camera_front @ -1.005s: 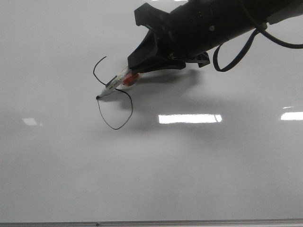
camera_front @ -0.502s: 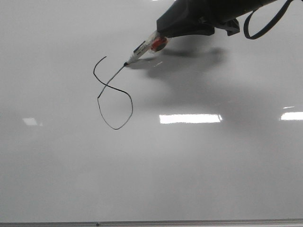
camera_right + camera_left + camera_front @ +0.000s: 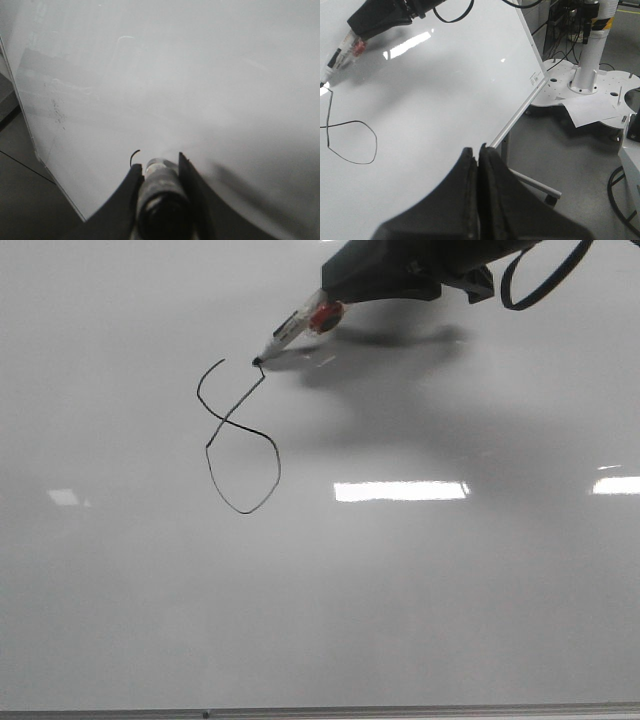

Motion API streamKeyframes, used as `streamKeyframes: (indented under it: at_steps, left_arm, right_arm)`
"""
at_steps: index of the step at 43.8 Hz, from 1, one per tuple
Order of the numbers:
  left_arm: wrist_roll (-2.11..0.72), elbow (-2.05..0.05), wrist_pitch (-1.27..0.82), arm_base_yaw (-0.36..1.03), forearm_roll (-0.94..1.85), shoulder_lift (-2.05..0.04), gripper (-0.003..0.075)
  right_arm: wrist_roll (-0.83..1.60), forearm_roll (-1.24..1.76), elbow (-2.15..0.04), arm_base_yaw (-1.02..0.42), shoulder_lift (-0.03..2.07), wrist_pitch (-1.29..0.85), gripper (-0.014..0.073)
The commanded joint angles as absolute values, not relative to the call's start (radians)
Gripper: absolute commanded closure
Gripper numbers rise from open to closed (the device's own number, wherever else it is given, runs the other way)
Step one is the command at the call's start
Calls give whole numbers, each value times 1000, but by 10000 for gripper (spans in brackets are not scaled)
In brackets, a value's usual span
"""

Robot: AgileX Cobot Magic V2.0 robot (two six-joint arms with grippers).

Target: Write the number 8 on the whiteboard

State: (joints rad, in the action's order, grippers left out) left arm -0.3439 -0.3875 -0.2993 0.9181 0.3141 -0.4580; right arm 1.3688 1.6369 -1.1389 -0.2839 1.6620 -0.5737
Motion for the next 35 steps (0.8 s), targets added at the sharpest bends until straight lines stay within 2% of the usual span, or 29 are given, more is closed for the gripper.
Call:
streamKeyframes:
  at_steps: [1, 10, 18, 23, 32, 35]
  left_arm:
    - [-336, -416, -219, 926, 329, -462, 741]
    - [-336, -416, -219, 926, 329, -462, 741]
    - [-336, -416, -219, 926, 329, -462, 741]
    - [-336, -416, -207, 926, 329, -462, 741]
    - [-328, -437, -244, 926, 361, -462, 736]
    - [-326, -469, -294, 926, 361, -469, 694]
  right_arm:
    - [1384, 1699, -1195, -311, 1653, -579, 655]
    - [1384, 1695, -1202, -367, 1676, -585, 655]
    - [1446, 1765, -1203, -367, 1618, -858, 655]
    - [1445, 1752, -1203, -367, 1546, -872, 655]
    - [1278, 1400, -1203, -367, 1421, -851, 655]
    - [1209, 1249, -1203, -367, 1394, -882, 655]
